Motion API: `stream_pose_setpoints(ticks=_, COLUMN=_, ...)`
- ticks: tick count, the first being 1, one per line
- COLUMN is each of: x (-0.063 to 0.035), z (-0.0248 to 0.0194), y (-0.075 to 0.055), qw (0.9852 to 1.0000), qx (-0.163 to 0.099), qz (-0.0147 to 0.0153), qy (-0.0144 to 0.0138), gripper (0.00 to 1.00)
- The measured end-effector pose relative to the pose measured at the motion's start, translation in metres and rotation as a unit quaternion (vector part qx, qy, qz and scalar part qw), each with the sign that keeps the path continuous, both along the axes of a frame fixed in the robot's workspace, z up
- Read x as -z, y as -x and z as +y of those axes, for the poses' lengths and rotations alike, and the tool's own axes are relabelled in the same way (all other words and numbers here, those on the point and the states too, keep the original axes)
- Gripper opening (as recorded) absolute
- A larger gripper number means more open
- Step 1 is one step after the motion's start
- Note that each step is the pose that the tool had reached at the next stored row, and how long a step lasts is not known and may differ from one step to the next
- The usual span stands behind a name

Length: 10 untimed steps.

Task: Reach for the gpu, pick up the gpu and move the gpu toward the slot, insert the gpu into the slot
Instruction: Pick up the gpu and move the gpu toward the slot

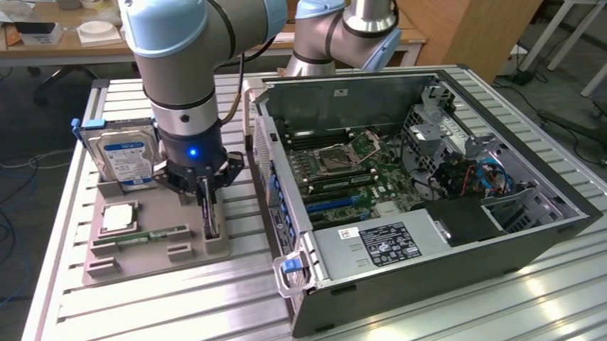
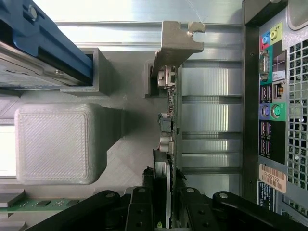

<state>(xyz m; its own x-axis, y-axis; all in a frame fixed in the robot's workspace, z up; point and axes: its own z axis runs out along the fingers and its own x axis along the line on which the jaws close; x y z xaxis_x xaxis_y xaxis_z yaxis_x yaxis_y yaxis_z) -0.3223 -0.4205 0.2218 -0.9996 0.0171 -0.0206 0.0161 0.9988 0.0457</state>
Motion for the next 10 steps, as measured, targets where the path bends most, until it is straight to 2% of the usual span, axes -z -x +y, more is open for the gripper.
stream_pose_setpoints(ticks=5, x=-0.001, z=0.0, y=0.0, qw=1.0, qx=0.0, qz=-0.0001, qy=0.0, gripper=0.27)
stream_pose_setpoints(ticks=10, x=-0.0168, z=0.0, y=0.0, qw=1.0, qx=0.0, qz=0.0001, qy=-0.0003, gripper=0.27)
